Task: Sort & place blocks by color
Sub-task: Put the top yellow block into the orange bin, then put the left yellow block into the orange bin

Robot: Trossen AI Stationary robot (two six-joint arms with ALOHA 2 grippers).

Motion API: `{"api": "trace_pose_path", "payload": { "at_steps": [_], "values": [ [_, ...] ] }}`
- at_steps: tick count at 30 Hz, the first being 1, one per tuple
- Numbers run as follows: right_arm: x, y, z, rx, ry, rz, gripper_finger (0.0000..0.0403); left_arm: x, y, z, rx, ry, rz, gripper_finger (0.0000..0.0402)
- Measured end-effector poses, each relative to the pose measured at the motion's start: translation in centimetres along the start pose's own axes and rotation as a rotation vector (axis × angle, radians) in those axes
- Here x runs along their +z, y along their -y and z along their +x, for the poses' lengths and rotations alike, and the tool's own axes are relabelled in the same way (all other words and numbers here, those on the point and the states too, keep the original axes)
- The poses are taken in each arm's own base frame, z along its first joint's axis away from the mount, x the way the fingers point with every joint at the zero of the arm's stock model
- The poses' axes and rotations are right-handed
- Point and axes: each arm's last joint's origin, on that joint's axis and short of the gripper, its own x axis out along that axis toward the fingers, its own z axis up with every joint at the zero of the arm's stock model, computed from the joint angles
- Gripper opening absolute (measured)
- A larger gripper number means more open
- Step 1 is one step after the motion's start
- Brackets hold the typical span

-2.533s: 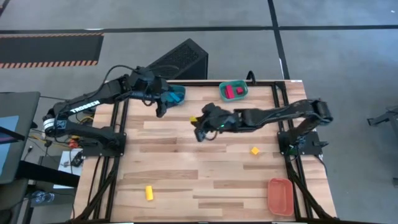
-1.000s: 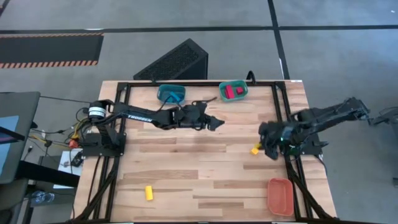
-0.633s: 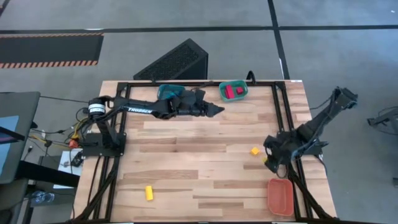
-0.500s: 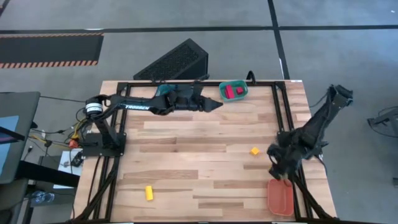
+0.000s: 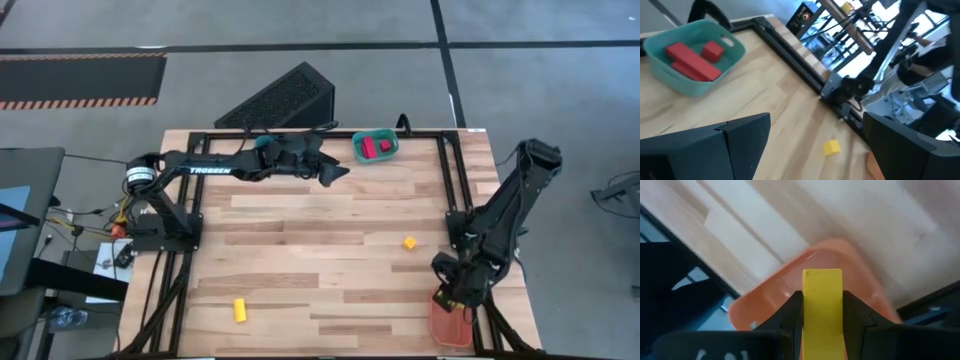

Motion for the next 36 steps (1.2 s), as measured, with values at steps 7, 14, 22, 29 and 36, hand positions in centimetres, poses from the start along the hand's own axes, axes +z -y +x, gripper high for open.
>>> {"api": "trace_pose_path", "payload": {
  "at_steps": [7,14,22,29,36],
  "values": [
    [-0.7,-0.2,1.7,-0.040,0.030,0.010,0.0109,1.9,-1.5,-0.4,0.004,0.086,-0.094,0.0306],
    [-0.7,-0.5,3.2,-0.081,0.045,0.017,0.0127,4.2,-0.3,-3.0,-0.126,0.121,-0.073,0.0306],
    [-0.3,-0.7,4.4,-0.110,0.090,0.069,0.0138,6.4,2.1,-9.6,0.020,0.265,0.082,0.0306],
    [-0.5,-1.3,5.2,-0.065,0.081,0.118,0.0186,5.0,2.3,-11.4,0.131,0.141,0.046,0.0306],
    [0.3,-1.6,3.6,-0.009,0.074,0.127,0.0206,2.4,2.1,-12.1,0.330,-0.018,0.057,0.0306]
  ]
}}
